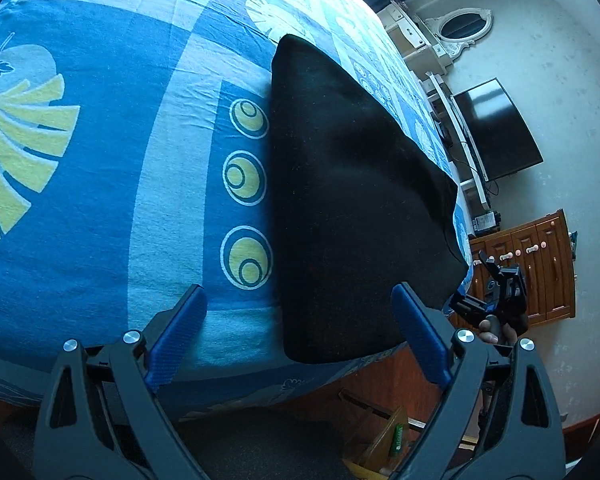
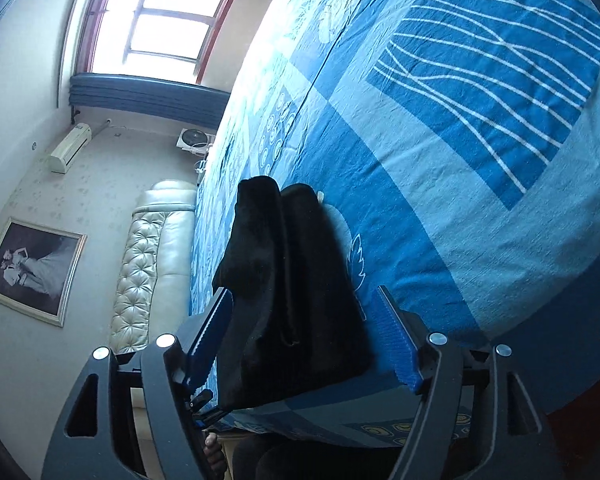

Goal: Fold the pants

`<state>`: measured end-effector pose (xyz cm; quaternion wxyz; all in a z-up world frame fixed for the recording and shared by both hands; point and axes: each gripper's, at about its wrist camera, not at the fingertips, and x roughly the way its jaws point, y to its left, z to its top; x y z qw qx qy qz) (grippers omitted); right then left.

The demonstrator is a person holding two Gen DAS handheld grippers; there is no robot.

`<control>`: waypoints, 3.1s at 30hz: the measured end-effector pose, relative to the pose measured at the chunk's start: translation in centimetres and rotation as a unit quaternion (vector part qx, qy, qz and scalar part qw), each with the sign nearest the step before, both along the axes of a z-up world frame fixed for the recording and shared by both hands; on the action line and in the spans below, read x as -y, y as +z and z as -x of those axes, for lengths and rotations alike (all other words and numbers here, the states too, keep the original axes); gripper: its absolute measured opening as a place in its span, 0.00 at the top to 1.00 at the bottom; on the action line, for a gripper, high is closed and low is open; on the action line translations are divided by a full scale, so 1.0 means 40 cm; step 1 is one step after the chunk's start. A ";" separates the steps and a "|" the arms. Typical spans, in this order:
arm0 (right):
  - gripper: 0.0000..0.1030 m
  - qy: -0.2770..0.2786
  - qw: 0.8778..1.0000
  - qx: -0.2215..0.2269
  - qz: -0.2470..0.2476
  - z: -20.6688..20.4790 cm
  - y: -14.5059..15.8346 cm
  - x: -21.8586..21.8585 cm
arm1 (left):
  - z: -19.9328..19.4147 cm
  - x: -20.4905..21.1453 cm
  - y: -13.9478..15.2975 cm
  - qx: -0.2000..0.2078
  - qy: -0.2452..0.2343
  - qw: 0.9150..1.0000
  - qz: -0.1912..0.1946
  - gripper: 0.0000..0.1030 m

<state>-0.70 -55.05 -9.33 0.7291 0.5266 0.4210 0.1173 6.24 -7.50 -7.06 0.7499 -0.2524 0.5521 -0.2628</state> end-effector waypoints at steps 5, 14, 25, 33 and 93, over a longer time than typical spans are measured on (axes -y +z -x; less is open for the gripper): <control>0.30 0.051 0.999 -0.011 0.016 -0.045 -0.027 -0.070 | -0.023 0.041 -0.019 -0.024 -0.006 0.998 0.050 0.10; 0.30 0.078 0.996 -0.006 0.041 -0.061 -0.019 -0.095 | -0.037 0.103 -0.040 -0.025 -0.021 0.999 0.038 0.47; 0.61 0.077 0.994 -0.005 0.071 -0.043 -0.010 -0.123 | -0.028 0.114 0.006 0.015 -0.025 1.000 -0.005 0.70; 0.61 0.092 0.993 -0.001 0.072 -0.069 -0.003 -0.180 | -0.036 0.069 0.018 0.034 -0.022 0.998 -0.038 0.71; 0.30 0.143 0.987 0.038 0.062 -0.373 -0.019 -0.406 | -0.252 -0.282 -0.020 0.032 0.057 0.998 0.008 0.24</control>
